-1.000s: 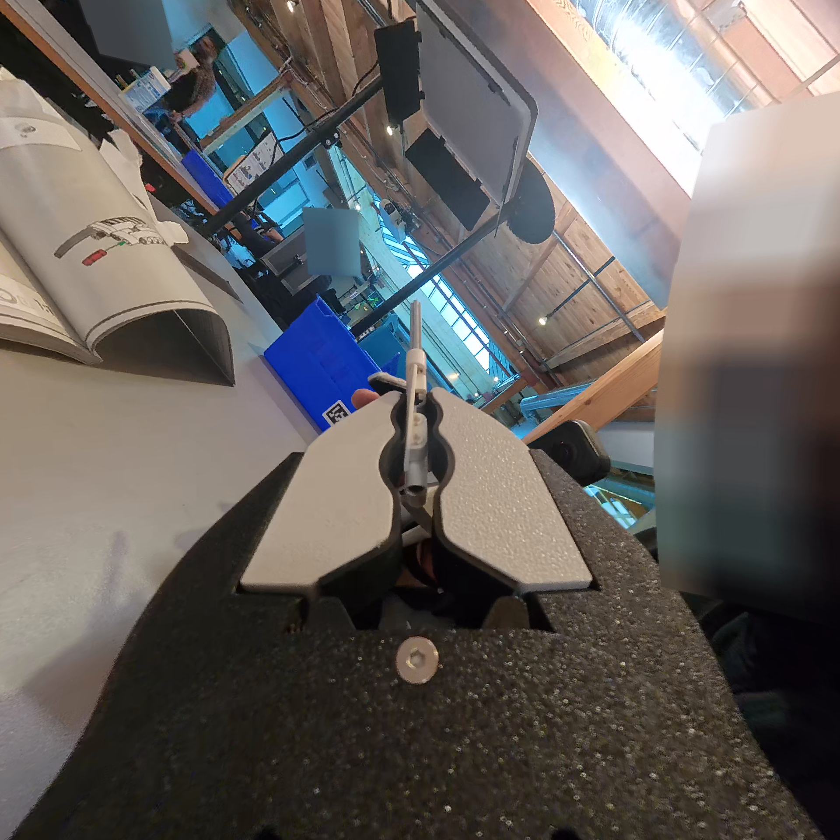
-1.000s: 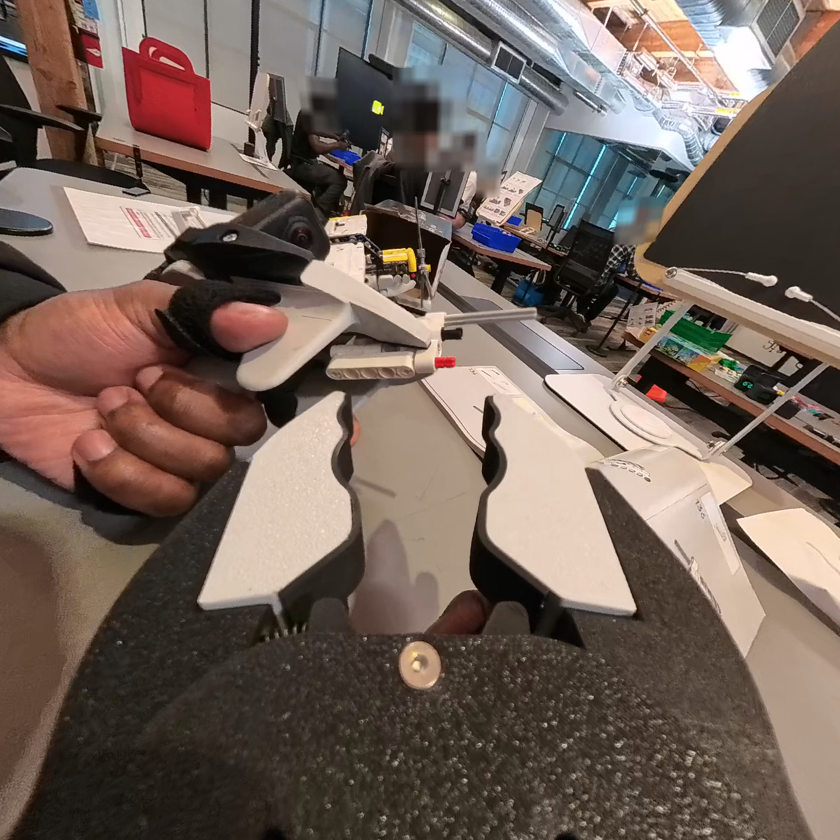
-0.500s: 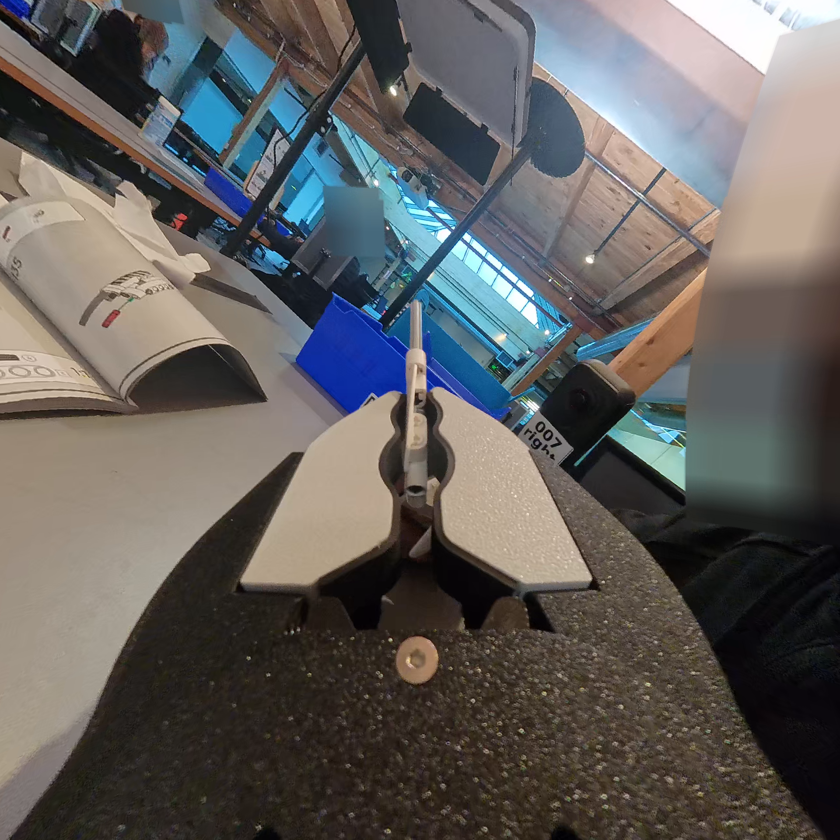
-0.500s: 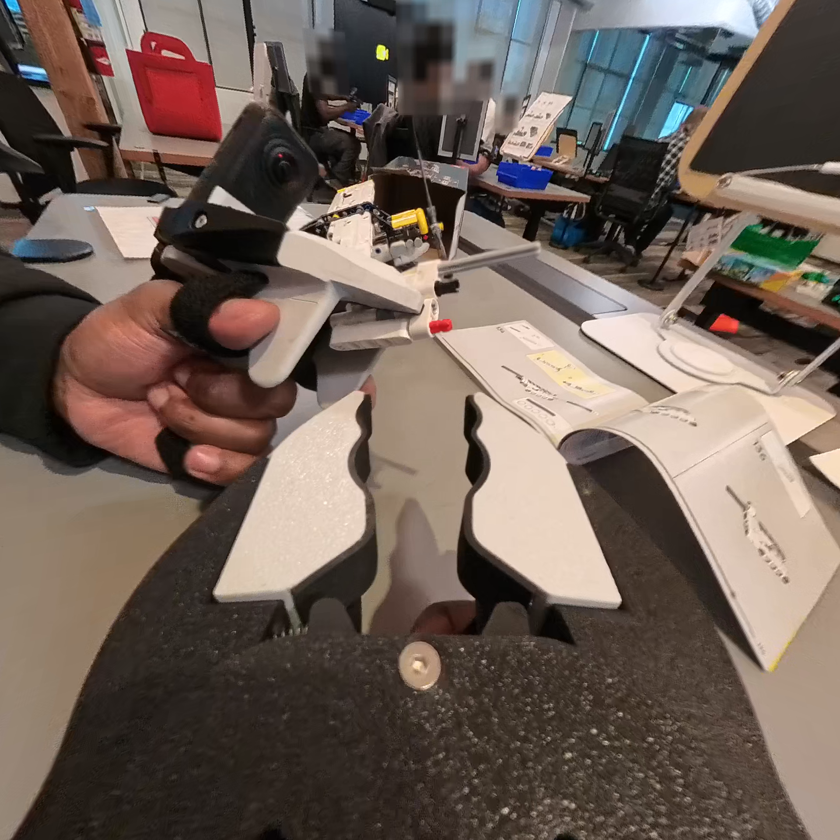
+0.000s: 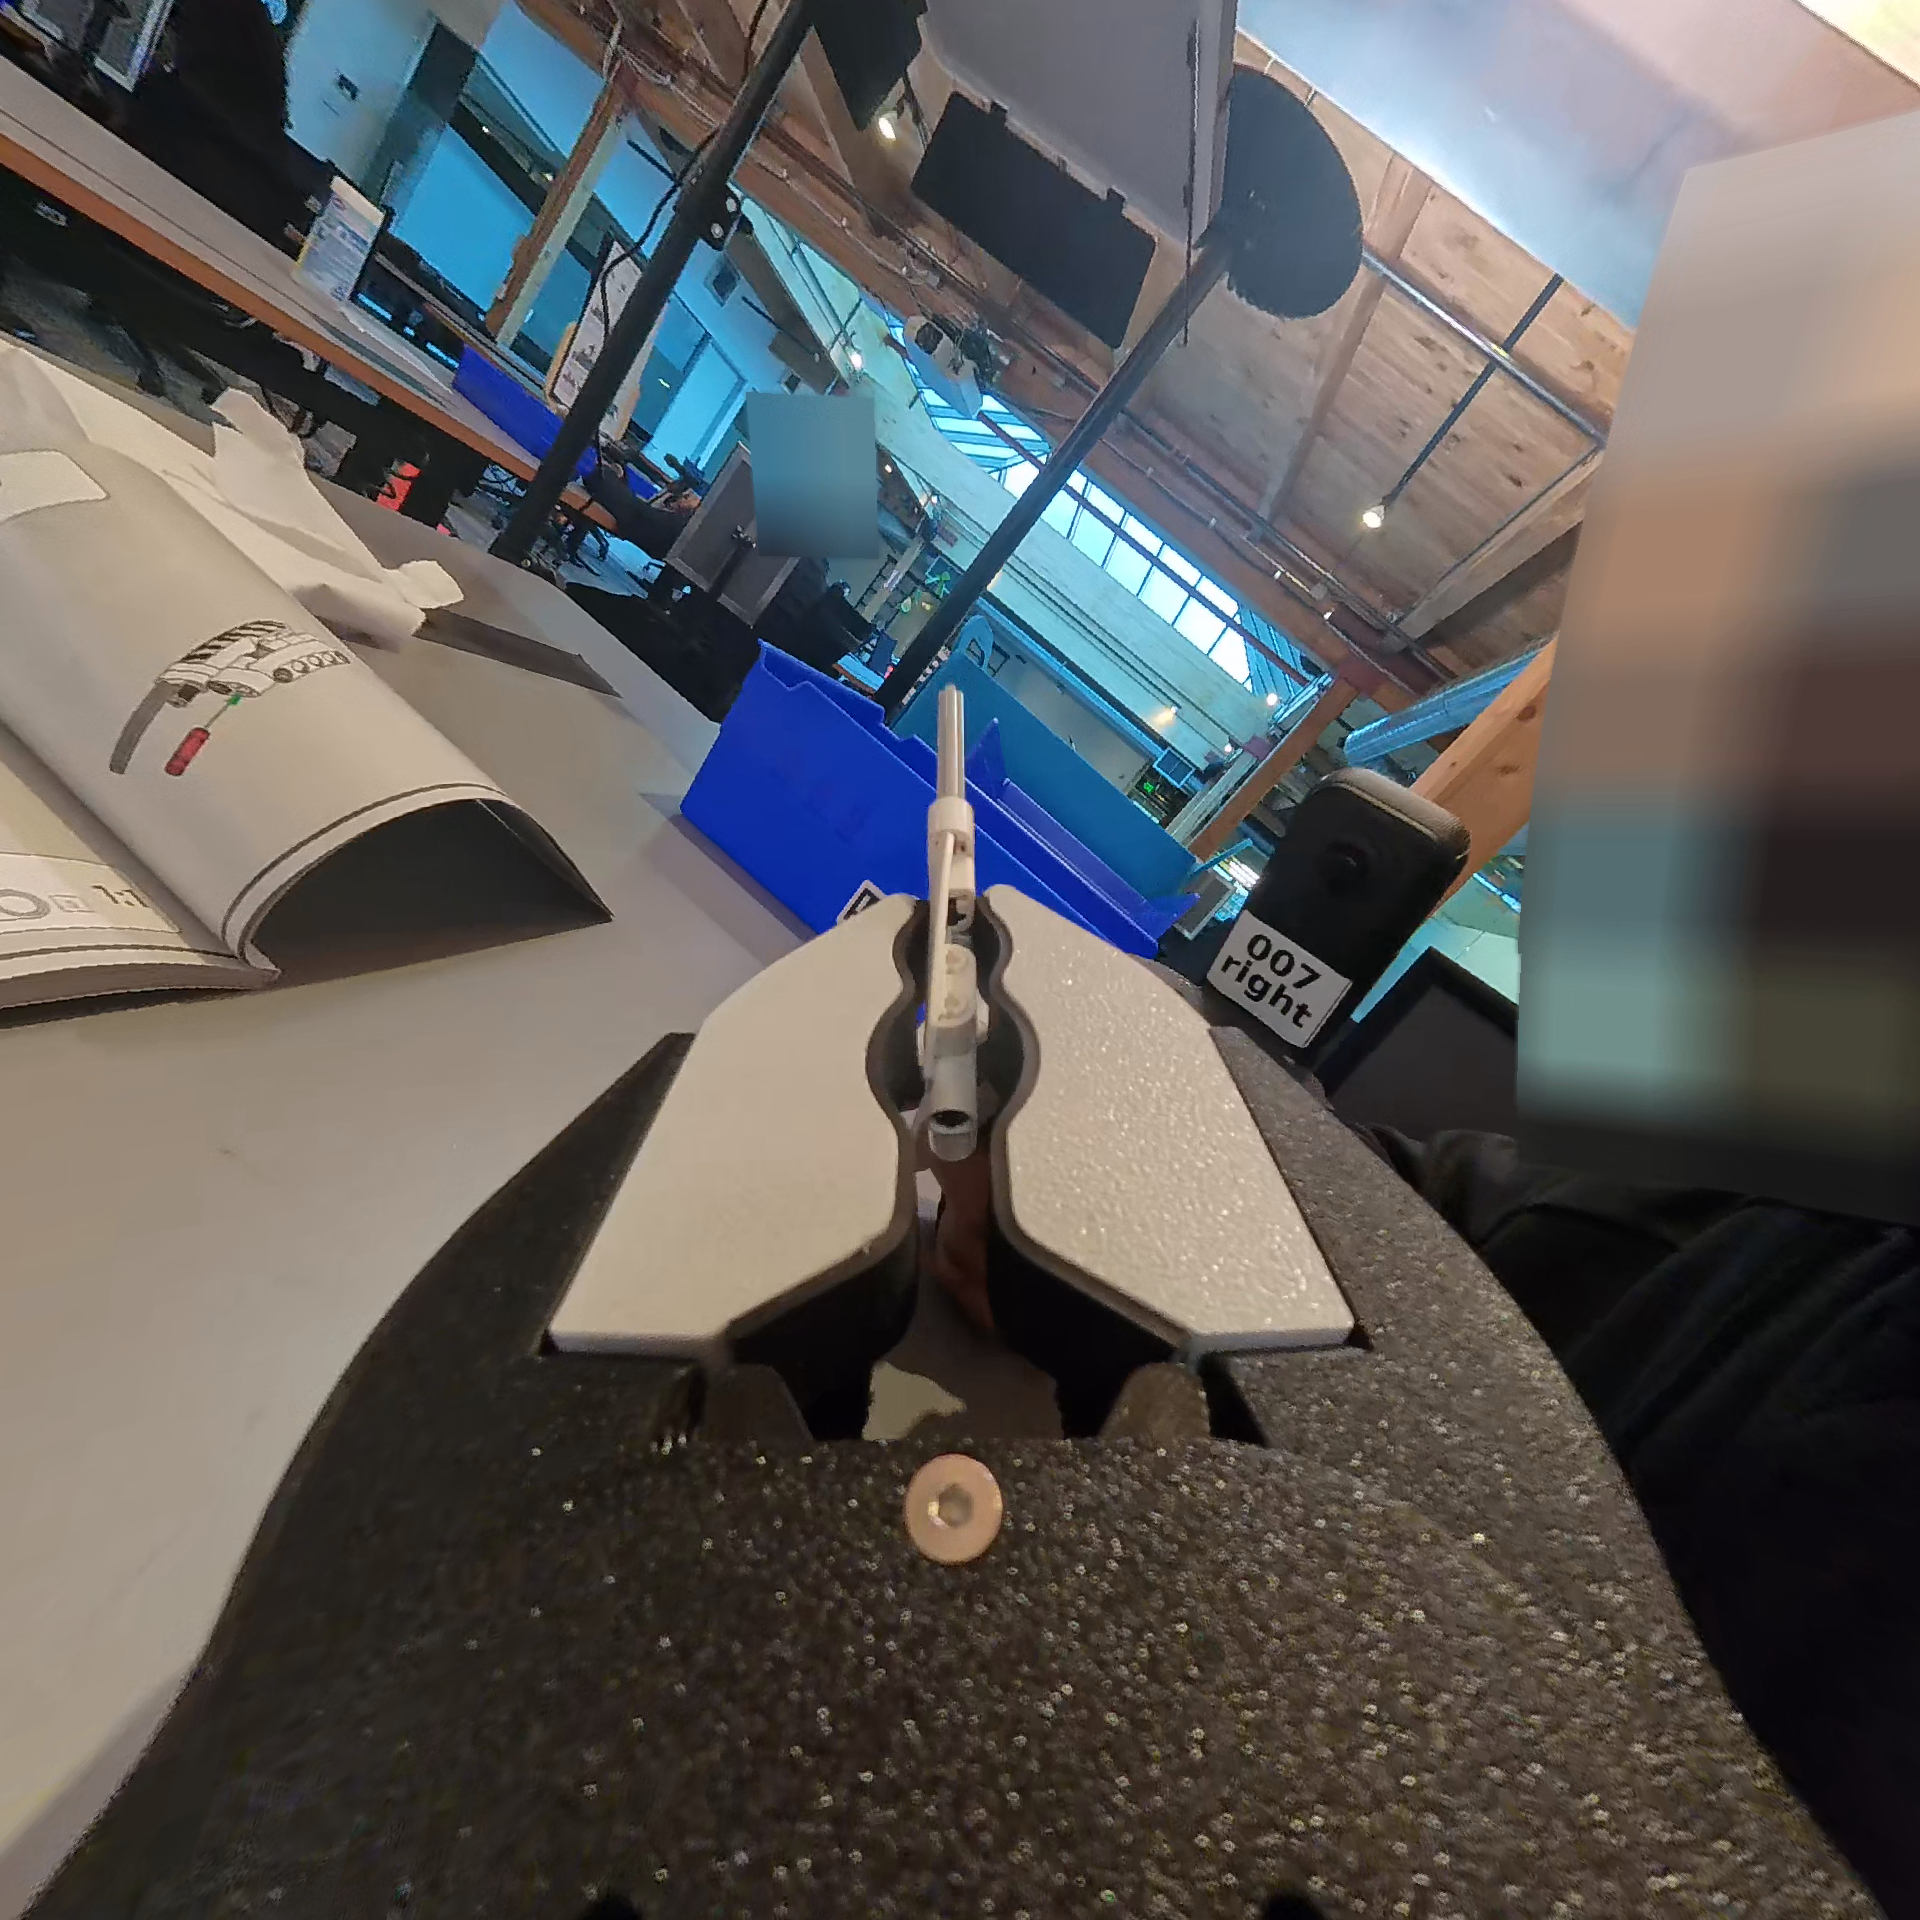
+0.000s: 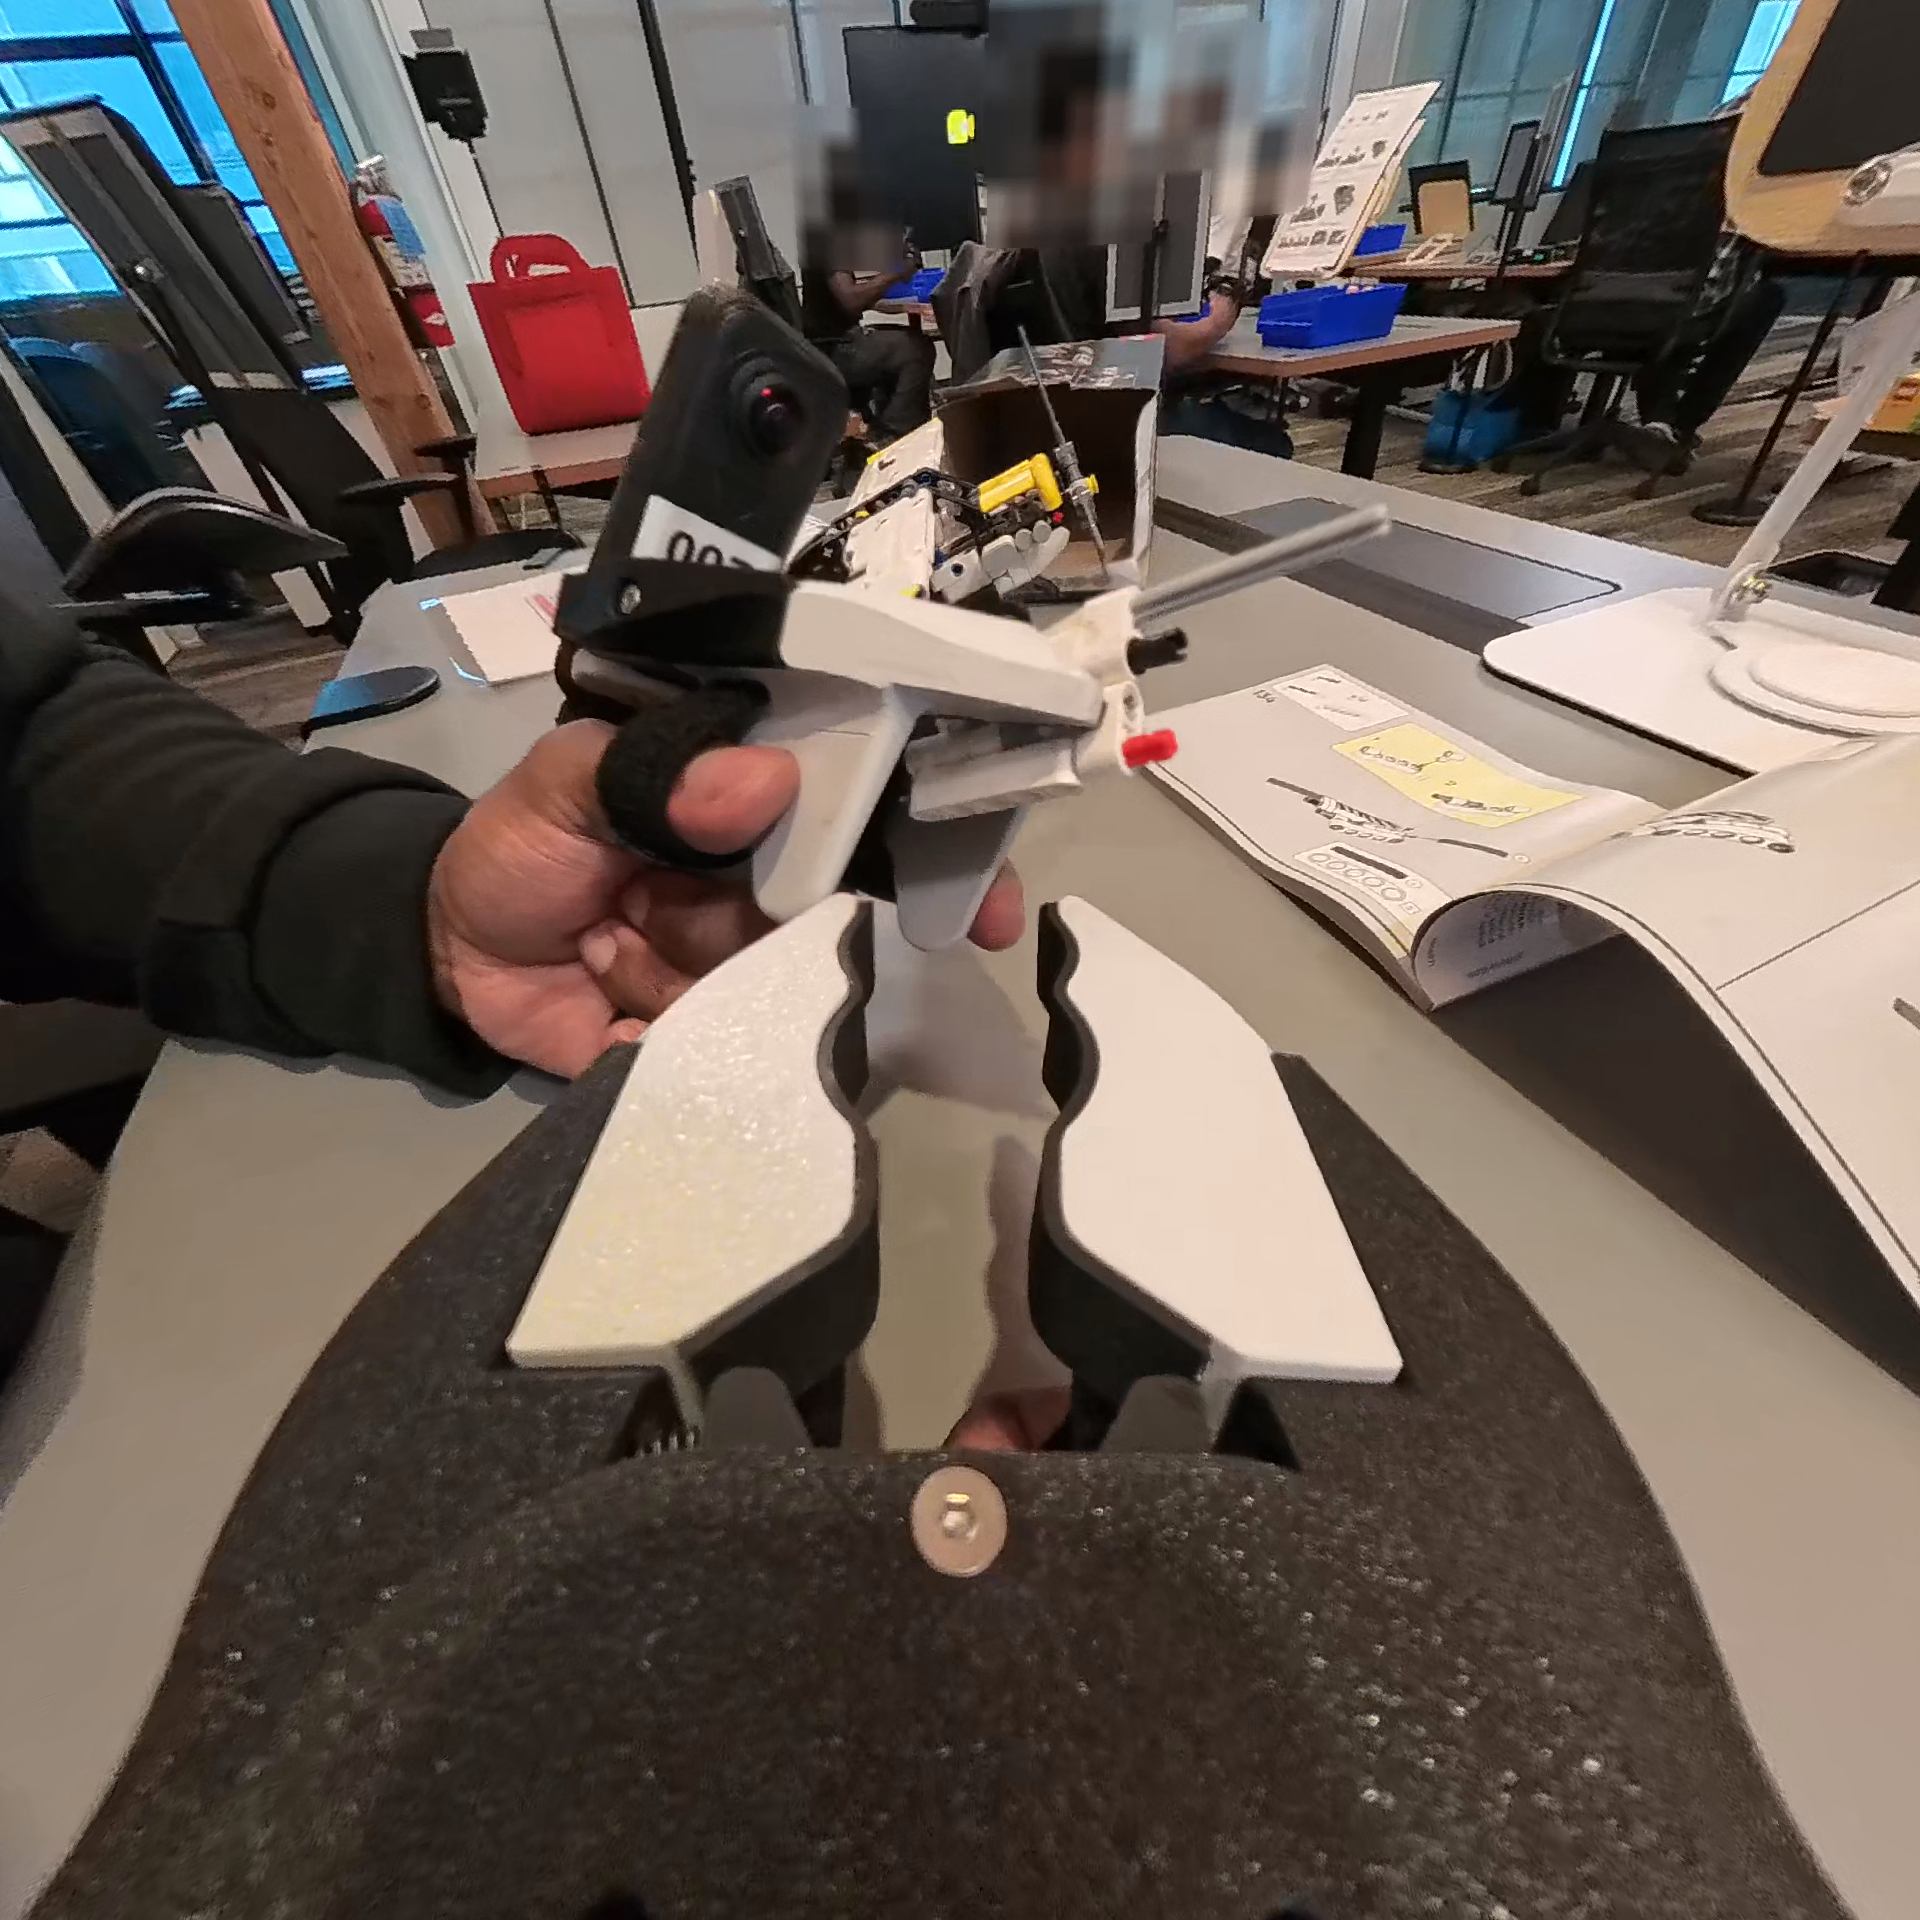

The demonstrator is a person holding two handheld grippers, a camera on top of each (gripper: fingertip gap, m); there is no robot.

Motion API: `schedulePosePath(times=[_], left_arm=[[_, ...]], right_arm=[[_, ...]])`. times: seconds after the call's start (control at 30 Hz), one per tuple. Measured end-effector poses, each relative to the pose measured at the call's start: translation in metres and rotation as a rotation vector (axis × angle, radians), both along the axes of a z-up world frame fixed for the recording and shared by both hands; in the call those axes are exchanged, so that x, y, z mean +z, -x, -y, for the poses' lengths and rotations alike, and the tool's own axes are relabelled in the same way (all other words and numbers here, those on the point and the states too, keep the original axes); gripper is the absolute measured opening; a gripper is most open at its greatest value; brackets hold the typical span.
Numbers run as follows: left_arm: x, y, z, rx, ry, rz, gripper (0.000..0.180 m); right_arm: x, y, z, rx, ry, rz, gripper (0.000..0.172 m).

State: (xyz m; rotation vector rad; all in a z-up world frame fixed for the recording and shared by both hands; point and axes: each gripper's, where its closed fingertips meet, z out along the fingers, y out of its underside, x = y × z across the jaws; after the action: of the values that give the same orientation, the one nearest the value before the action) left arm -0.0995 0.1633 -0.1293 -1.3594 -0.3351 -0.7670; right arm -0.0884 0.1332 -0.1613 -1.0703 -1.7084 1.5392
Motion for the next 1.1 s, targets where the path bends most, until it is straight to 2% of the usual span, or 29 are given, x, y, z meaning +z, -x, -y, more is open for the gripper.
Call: schedulePosePath(times=[0.27,0.37,0.47,0.53,0.57,0.63,0.7,0.73,0.8,0.87,0.93,1.1], left_arm=[[0.000,0.000,0.002,-0.015,-0.007,0.014,0.008],[0.001,-0.001,0.005,-0.022,-0.013,0.017,0.007],[0.001,-0.001,0.008,-0.026,-0.015,0.015,0.007],[0.001,-0.001,0.009,-0.030,-0.017,0.016,0.008],[0.002,-0.001,0.010,-0.032,-0.019,0.018,0.007],[0.002,-0.002,0.010,-0.040,-0.020,0.023,0.007],[0.002,-0.003,0.010,-0.046,-0.021,0.024,0.007],[0.002,-0.003,0.010,-0.049,-0.020,0.022,0.007],[0.002,-0.005,0.011,-0.053,-0.021,0.013,0.007],[0.002,-0.006,0.011,-0.058,-0.022,0.007,0.007],[0.002,-0.007,0.011,-0.064,-0.024,0.003,0.007],[0.002,-0.009,0.011,-0.081,-0.025,0.005,0.007]], right_arm=[[0.003,-0.007,-0.003,0.000,-0.011,0.014,0.031],[0.038,-0.022,-0.011,0.014,-0.017,0.023,0.033],[0.103,-0.045,-0.061,-0.085,-0.029,-0.021,0.031],[0.137,-0.061,-0.122,-0.222,-0.074,-0.044,0.029],[0.143,-0.066,-0.160,-0.311,-0.122,-0.019,0.026],[0.125,-0.070,-0.239,-0.470,-0.196,0.126,0.026],[0.081,-0.070,-0.302,-0.518,-0.217,0.306,0.023],[0.054,-0.069,-0.319,-0.478,-0.238,0.392,0.023],[0.000,-0.070,-0.340,-0.401,-0.280,0.583,0.023],[-0.036,-0.070,-0.357,-0.362,-0.417,0.693,0.023],[-0.053,-0.067,-0.373,-0.348,-0.550,0.737,0.028],[-0.075,-0.053,-0.377,-0.264,-0.529,0.767,0.040]])
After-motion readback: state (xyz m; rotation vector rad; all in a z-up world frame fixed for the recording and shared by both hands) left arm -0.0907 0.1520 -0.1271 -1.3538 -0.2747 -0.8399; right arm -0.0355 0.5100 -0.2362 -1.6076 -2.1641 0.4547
